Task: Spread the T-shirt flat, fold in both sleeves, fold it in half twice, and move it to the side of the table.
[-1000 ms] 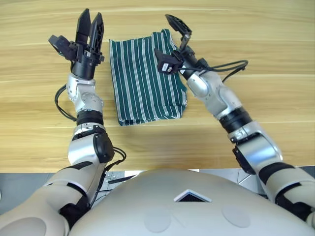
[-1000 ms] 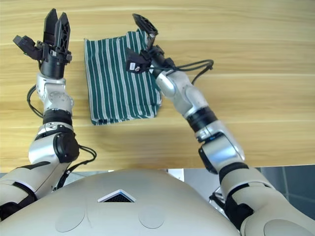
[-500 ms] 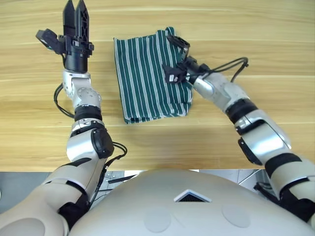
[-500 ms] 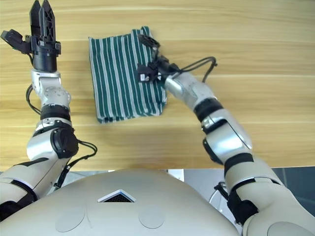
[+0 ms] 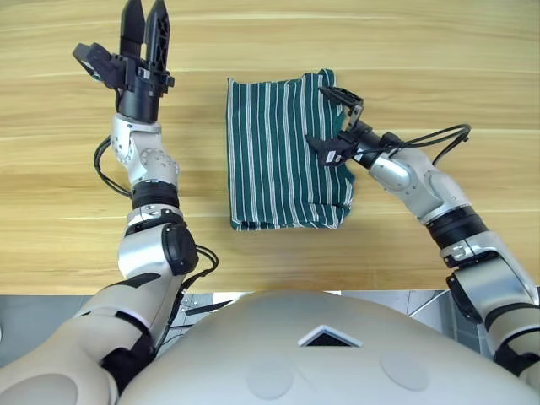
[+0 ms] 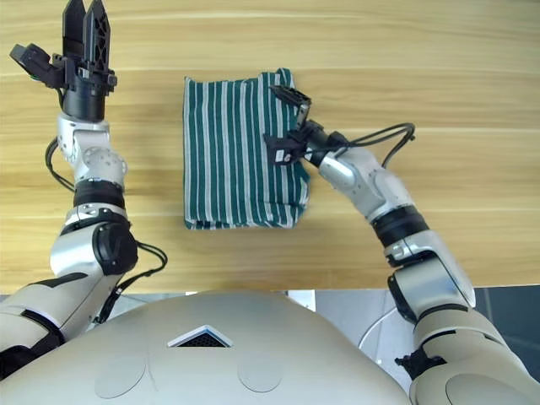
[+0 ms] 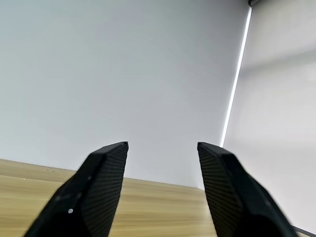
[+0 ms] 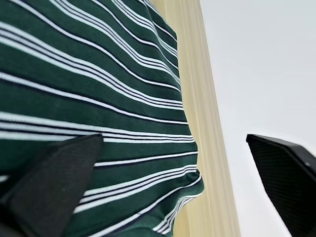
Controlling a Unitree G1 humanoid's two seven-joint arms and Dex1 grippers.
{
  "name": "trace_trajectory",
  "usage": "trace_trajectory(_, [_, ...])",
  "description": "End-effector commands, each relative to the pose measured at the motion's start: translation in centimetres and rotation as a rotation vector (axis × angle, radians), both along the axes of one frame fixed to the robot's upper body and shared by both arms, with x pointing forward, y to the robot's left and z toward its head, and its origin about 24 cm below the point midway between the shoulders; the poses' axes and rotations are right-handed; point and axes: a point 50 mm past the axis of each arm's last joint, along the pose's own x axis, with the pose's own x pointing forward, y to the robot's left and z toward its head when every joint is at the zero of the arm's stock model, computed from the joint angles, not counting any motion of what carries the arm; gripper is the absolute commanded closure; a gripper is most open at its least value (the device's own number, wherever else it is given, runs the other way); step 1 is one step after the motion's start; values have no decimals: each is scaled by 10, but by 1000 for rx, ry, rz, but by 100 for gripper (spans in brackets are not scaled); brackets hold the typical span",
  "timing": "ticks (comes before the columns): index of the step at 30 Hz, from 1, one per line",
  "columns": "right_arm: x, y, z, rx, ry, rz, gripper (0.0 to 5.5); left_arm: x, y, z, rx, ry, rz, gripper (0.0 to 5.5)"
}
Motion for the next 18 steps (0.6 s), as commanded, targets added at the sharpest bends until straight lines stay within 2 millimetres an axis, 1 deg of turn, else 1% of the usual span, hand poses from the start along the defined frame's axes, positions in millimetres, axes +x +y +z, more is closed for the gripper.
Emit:
trace_trajectory(1, [-9,-7,-5,14,73,-24,13,-3,0,3,31,-23,-37,289])
trace_trajectory(2, [-10,-6,0,38,70,-23,13,-5,0,4,65,-33,-42,289])
trace_trajectory(4, [-10,-5,13,101,64,-20,13,-11,2,8,216,-78,-42,289])
trace_trajectory(5, [-9,-5,23,150,58,-20,13,-15,6,13,361,-116,-24,289])
trace_trajectory(6, [-8,-7,36,202,42,-24,13,-19,12,22,478,-164,-18,289])
trace_trajectory(7, [-7,-10,47,247,27,-29,13,-22,17,30,564,-205,-16,289])
trace_trajectory(9, [-4,-17,71,329,-11,-38,13,-31,27,49,725,-283,-26,289])
trace_trajectory(11, [-1,-29,92,386,-48,-62,13,-42,31,65,873,-339,-69,289])
trace_trajectory(13, [-1,-48,108,389,-77,-97,13,-55,33,77,1024,-364,-151,289])
trace_trajectory(14, [-2,-56,113,372,-83,-111,13,-60,33,80,1083,-362,-193,289])
trace_trajectory(16, [-10,-76,113,282,-56,-132,13,-71,36,77,1196,-303,-298,289])
trace_trajectory(17, [-16,-84,110,222,-26,-134,13,-76,37,73,1238,-265,-345,289])
trace_trajectory(18, [-25,-93,102,138,24,-126,13,-82,38,68,1278,-226,-408,289])
